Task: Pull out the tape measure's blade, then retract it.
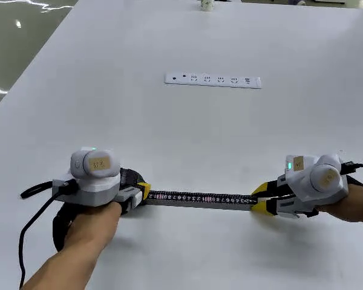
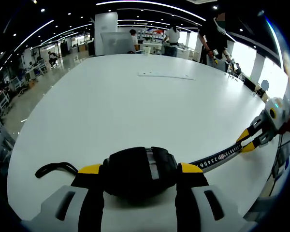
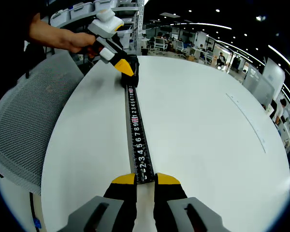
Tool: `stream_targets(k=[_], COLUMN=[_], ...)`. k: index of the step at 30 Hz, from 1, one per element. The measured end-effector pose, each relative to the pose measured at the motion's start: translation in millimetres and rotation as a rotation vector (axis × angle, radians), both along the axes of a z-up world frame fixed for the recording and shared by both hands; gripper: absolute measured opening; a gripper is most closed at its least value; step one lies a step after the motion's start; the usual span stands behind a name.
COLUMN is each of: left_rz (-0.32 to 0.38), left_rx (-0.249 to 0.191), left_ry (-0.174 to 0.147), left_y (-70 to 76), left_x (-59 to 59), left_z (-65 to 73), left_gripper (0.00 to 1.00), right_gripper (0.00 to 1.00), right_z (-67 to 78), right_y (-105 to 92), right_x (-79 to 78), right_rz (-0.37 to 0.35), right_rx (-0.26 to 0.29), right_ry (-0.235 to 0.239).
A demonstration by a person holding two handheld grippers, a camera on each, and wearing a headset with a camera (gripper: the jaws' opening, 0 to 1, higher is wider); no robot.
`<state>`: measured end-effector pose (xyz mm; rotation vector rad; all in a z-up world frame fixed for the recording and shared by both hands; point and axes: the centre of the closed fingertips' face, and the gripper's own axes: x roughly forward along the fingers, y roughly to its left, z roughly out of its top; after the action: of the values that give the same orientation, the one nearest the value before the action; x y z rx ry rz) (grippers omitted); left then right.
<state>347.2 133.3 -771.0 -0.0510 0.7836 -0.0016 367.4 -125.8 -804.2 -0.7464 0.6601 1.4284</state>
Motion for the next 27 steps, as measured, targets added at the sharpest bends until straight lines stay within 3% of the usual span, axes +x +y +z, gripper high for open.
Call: stream_targets(k=[27], left_rz=[-0.008], left_rx=[-0.018], left_ry=[0.002], left_y=[0.3], left_x=[-0.5], left_z=[-0.1], left_gripper=[0.54], right_gripper=[0.09], right_z=[-0.3], right_y=[21.7], right_x=[-2.8], right_rz=[0.012], right_rx=[-0.002], right_ry=[0.001])
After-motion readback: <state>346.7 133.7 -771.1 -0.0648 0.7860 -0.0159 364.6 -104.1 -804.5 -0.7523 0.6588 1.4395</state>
